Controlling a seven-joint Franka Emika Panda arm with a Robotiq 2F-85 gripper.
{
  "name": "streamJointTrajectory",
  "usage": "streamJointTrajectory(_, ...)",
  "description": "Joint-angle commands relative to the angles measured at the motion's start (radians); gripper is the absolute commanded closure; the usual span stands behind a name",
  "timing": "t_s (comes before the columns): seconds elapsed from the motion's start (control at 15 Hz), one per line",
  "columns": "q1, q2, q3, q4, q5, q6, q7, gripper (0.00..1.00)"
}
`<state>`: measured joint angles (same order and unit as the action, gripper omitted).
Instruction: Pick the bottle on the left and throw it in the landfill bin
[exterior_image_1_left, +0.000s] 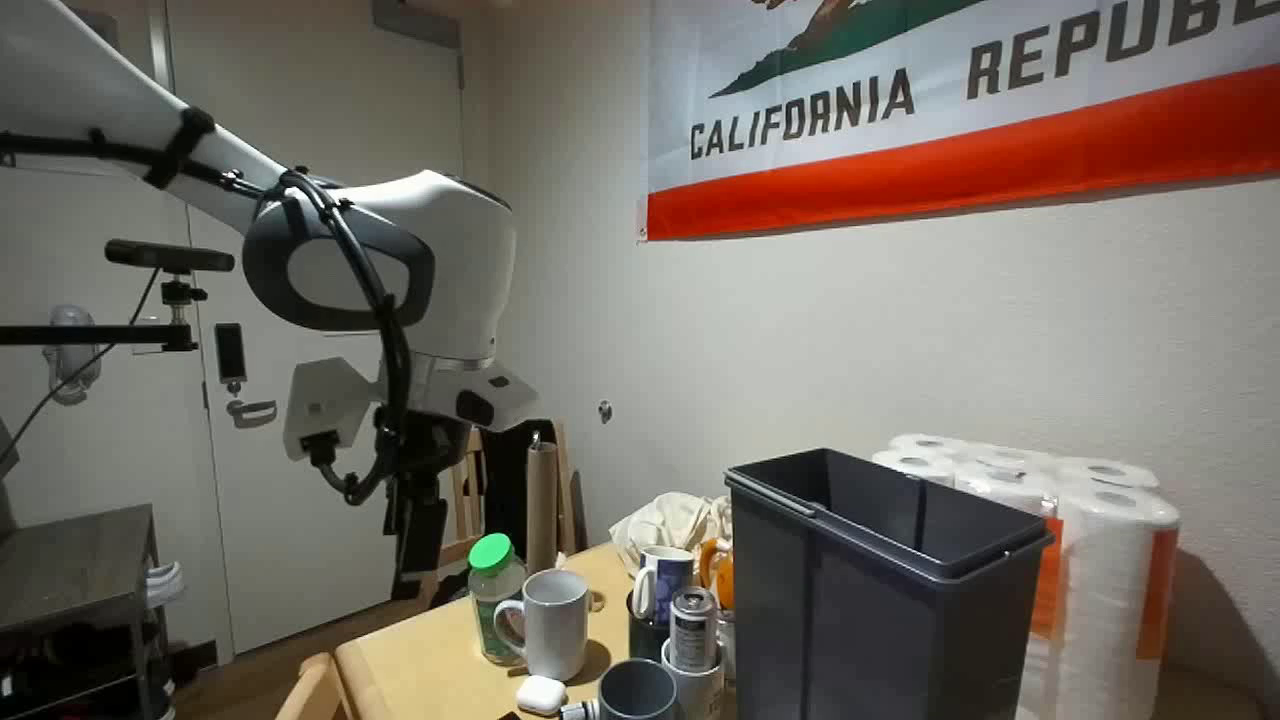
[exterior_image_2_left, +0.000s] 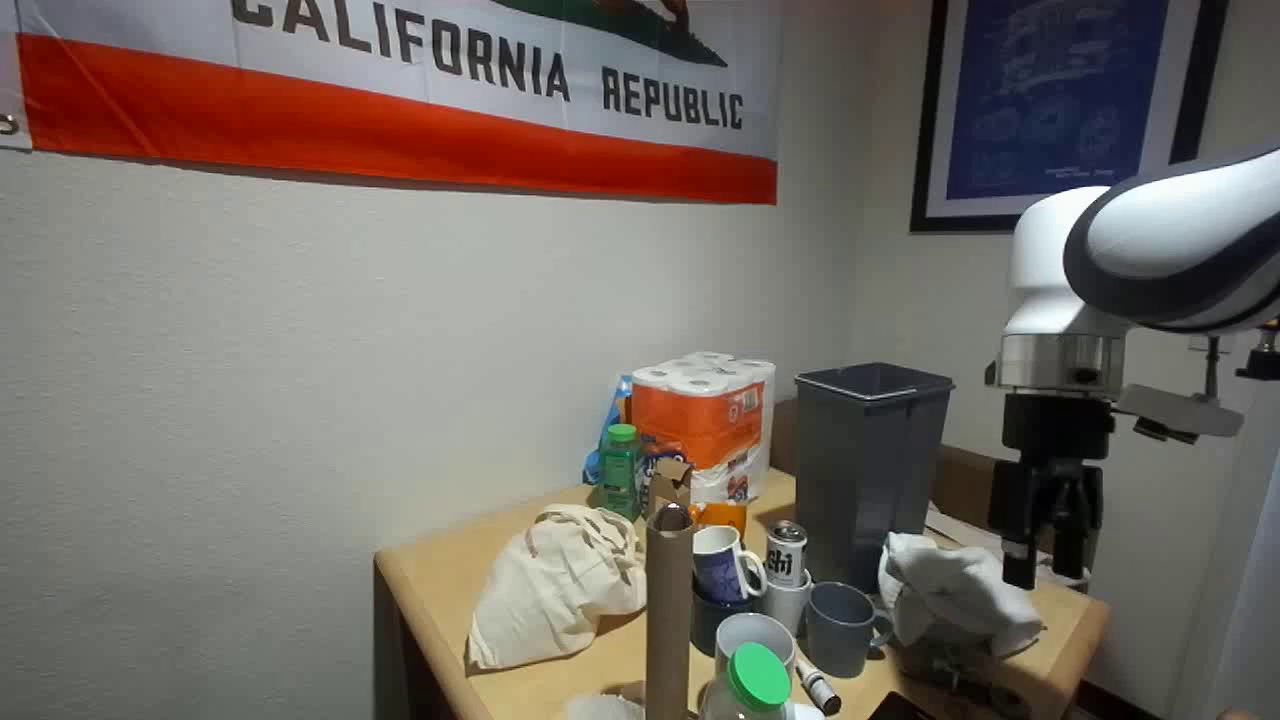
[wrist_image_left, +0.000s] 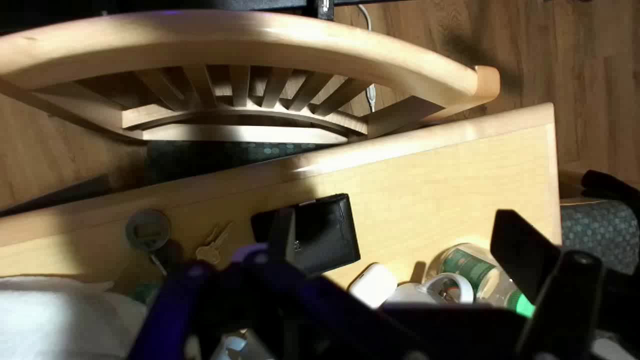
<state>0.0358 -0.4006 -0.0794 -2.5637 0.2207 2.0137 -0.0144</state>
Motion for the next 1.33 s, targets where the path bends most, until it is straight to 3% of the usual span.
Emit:
streamJointTrajectory(0.0,-0.016,0.001,0.015,0.001,0.005,-0.003,-0.005,0.00)
streamJointTrajectory(0.33,0.060,0.144,0.097,0.070,0.016,0.119,-0.032,0.00)
streamJointTrajectory(0.73,0.128,0.429,0.203,0.221,-0.044,0.321,-0.017,0.00)
streamJointTrajectory(1.27,0.142,0.695,0.233,0.423,-0.156,0.434,-0.009,0.00)
